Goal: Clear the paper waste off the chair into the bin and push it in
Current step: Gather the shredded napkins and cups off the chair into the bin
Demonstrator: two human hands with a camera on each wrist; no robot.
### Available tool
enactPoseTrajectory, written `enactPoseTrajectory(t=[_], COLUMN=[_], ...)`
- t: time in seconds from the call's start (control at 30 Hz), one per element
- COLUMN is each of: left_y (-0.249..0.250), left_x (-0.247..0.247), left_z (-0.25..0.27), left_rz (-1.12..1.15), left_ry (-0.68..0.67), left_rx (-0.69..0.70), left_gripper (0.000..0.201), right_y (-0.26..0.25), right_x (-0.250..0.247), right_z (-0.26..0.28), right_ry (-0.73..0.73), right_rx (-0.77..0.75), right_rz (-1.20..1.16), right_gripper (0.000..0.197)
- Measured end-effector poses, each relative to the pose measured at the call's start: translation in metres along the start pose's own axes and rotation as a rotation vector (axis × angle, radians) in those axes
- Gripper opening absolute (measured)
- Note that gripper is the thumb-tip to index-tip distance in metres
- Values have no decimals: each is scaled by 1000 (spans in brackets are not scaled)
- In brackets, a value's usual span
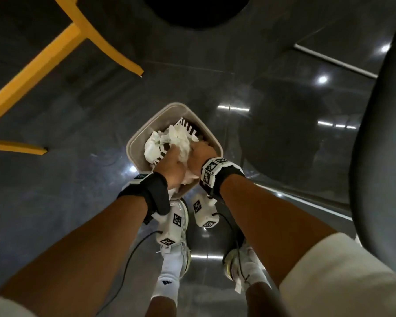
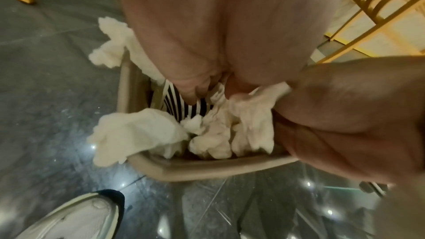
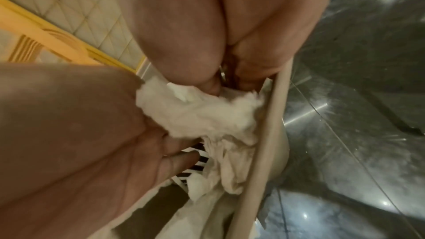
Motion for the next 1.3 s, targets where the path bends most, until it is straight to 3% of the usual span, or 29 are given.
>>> enactPoseTrajectory(t=[0.17, 0.37, 0.5, 0.6, 0.73, 0.93, 1.2, 1.3], left_y=[-1, 30, 75, 136, 234, 373, 487, 487], left_x=[-14, -49, -50, -33, 22, 142, 298, 329], left_z=[-9, 21, 52, 85, 124, 190, 254, 243], left_rz=[-159, -297, -325, -299, -182, -334, -881, -1087], left_ry=[5, 99, 147, 170, 122, -13, -79, -82], left_rx=[-18, -72, -50, 27, 251, 628, 968, 956], left_gripper=[38, 33, 39, 51, 39, 40, 83, 98], right_y=[-6, -1, 11, 38, 115, 254, 377, 401], right_x=[-16, -66, -113, -156, -210, -254, -263, -269], right_z=[15, 83, 146, 199, 258, 339, 416, 433], right_ry=[22, 56, 96, 138, 323, 494, 629, 723], right_rx=[-12, 15, -47, -71, 26, 205, 308, 313], right_rz=[0, -123, -209, -305, -538, -593, -662, -712], right_gripper=[30, 41, 34, 30, 25, 22, 24, 19])
Point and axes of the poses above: each hand's wrist, its own z-axis away from the middle knuckle, its own x-axis out of the palm, y = z × x, the point moved 10 cm from there along -z, towards the middle knuckle, and after that the axes turned 1 degree about -y, right-handed, at the moved point
